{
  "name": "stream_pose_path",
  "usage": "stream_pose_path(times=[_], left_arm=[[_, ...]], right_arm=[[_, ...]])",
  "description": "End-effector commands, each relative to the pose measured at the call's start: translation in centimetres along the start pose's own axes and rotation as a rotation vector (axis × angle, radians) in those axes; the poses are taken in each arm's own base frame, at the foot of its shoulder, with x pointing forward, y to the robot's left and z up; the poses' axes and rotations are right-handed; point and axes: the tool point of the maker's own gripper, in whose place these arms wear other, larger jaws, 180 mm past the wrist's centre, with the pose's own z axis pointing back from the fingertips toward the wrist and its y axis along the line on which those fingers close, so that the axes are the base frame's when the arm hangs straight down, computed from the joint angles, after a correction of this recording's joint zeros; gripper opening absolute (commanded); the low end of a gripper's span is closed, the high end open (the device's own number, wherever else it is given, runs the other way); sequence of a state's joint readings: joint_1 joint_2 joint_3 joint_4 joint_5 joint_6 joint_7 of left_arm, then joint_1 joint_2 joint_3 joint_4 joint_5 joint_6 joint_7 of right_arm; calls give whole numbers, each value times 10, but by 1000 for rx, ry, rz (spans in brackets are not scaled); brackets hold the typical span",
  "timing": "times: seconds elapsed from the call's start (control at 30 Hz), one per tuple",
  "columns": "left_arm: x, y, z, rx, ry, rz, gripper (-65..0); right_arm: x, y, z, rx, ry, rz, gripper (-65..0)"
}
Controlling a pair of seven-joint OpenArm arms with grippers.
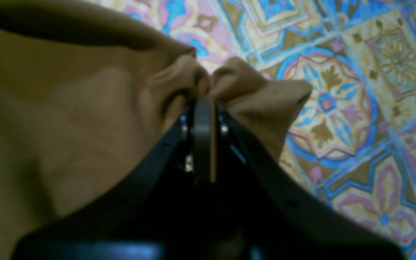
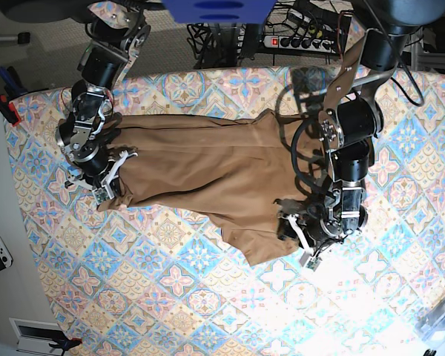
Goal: Layout the t-shirt on the table in an organized manner, then fold the t-shirt properly
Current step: 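Reach the left gripper down to the shirt's sleeve area and grasp it, then fold the shirt's side with the left gripper toward the shirt's middle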
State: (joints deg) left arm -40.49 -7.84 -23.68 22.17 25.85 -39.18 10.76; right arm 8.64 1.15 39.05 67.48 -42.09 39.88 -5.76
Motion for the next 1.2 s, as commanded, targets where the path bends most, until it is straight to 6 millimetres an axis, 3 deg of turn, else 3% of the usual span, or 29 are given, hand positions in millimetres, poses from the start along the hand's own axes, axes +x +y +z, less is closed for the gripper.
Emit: stream_pose_path(times=[0.0, 0.1, 0.4, 0.47, 0.63, 0.7, 0.87, 0.97, 1.17], left_arm=[[5, 0, 1, -8, 15, -13, -430], [6, -1, 1, -8, 12, -14, -650], [17, 12, 8, 13, -57, 85, -650], [29, 22, 15, 48, -91, 64, -650], [29, 29, 31, 133, -105, 6, -650], [34, 36, 47, 196, -120, -32, -650], [61, 32, 68, 266, -177, -83, -650], [65, 30, 75, 289, -185, -97, -650], [52, 31, 85, 324, -182, -111, -650]], right_arm=[[21, -16, 2, -36, -61, 14, -650], [21, -16, 2, -35, -61, 15, -650], [23, -17, 2, -39, -72, 5, -650], [27, -17, 3, -39, -91, -14, -650], [38, -21, 6, -51, -137, -36, -650], [48, -26, 10, -67, -157, -17, -650], [53, -12, 6, -51, -173, -40, -650], [53, -12, 6, -51, -171, -38, -650], [52, -12, 7, -53, -175, -45, -650]])
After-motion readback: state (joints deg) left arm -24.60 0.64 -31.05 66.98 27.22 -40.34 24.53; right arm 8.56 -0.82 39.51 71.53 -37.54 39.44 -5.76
